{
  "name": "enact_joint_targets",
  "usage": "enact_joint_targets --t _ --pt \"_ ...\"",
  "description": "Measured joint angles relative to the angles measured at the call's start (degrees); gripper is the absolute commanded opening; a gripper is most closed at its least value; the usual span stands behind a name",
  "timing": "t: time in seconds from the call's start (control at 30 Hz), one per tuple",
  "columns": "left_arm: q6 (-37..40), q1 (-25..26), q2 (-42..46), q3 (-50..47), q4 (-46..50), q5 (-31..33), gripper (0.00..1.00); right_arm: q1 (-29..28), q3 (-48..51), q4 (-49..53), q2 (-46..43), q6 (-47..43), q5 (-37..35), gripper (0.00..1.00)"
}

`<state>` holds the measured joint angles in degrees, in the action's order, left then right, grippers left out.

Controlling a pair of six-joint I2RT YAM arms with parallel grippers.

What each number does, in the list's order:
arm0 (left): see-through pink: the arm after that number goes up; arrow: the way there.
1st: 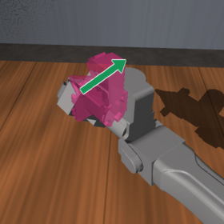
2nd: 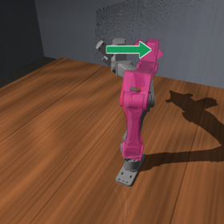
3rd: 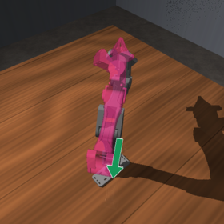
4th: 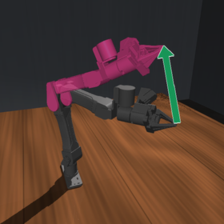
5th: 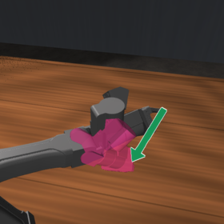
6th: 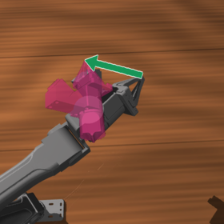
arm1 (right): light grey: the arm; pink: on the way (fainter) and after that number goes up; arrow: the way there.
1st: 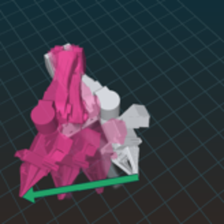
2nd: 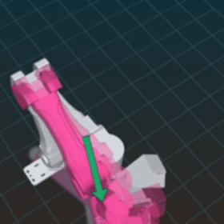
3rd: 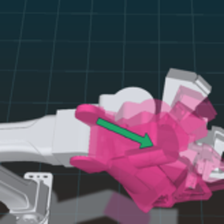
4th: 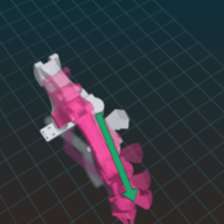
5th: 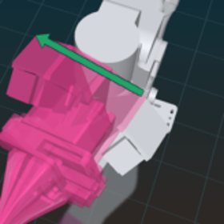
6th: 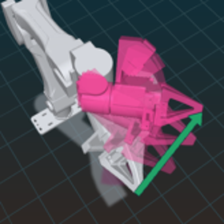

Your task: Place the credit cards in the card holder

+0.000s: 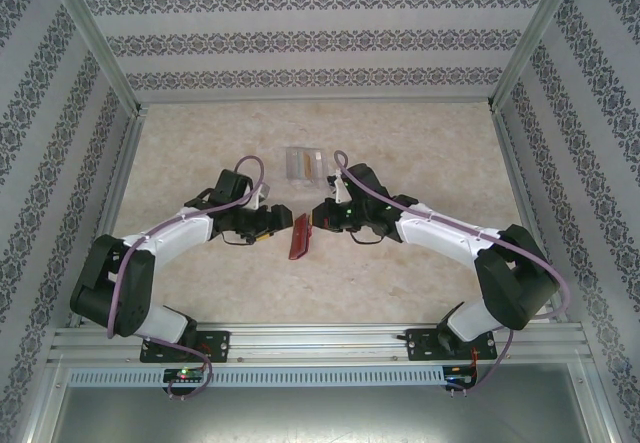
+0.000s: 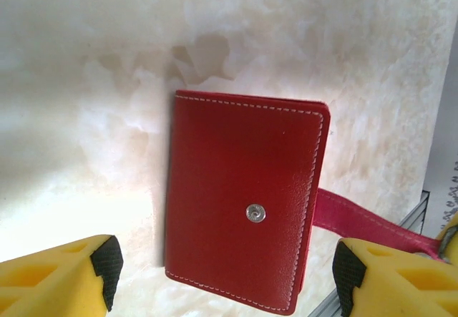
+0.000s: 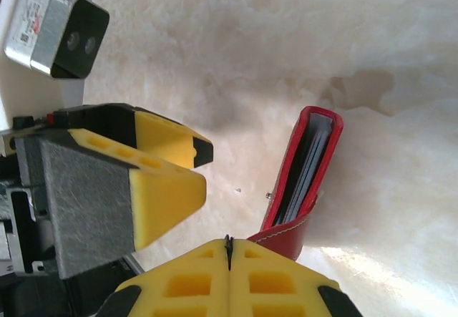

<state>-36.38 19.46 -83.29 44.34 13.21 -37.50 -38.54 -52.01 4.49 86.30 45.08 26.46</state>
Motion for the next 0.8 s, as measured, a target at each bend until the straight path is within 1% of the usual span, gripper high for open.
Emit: enact_joint_targets --t 0.27,0.43,0.57,0.7,0.8 --pt "0.2 -1.1 -1.5 0.0 -0.3 -3.4 0.76 -1.5 -3.8 1.9 0.0 -0.7 -0.5 0.00" --pt "1.5 -1.2 -4.2 1.3 -0.3 -5.0 0.71 -1.7 -4.7 2.3 0.0 -0.9 -0.9 0.00" --pt "2.9 -1.2 -7.3 3.1 -0.2 -5.2 0.62 -1.7 -4.7 2.6 0.3 -1.2 -1.6 0.00" --pt "3.5 -1.2 -10.4 3.1 -0.2 -4.0 0.62 -0.9 -3.3 2.4 0.3 -1.5 -1.7 0.00" --pt "3.6 -1.3 -10.6 2.2 -0.2 -3.6 0.63 1.0 -0.7 2.6 0.2 -1.8 -1.8 0.00"
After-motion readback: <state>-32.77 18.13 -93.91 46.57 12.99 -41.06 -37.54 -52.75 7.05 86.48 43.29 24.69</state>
